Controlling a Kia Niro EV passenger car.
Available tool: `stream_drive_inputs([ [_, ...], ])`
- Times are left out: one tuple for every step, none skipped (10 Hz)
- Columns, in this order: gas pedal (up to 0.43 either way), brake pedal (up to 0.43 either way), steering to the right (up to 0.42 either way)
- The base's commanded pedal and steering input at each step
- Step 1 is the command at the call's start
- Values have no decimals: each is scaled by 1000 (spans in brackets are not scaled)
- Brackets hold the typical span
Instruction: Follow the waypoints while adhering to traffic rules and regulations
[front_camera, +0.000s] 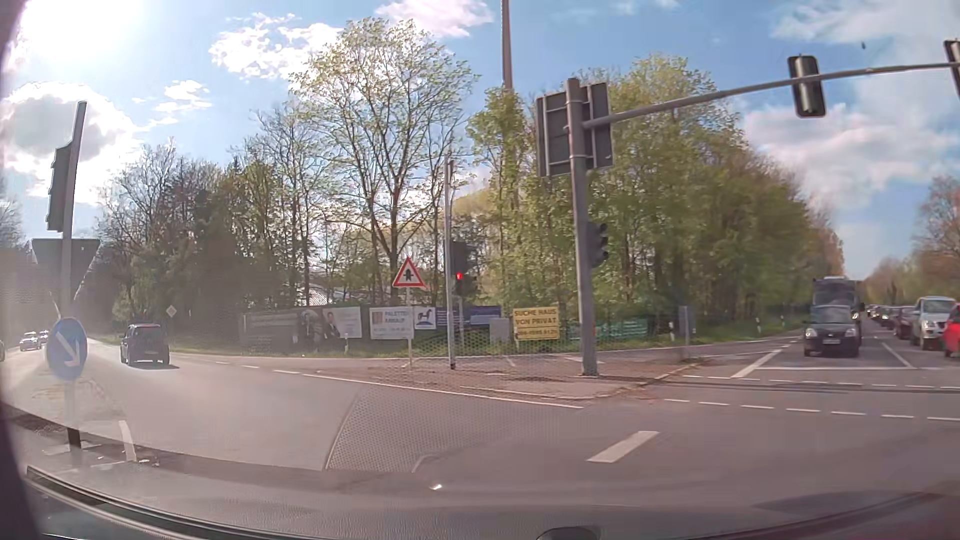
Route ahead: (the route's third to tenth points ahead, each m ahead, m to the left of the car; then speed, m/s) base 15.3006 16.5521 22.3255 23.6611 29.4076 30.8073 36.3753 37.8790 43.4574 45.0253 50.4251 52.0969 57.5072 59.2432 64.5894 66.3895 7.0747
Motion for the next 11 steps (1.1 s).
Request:
stream_drive_inputs([
  [87,0,-262],
  [87,0,-262],
  [87,0,-262],
  [87,0,-260],
  [98,0,-258],
  [98,0,-255],
  [98,0,-250],
  [98,0,-245],
  [110,0,-240],
  [138,0,-233],
  [138,0,-228],
])
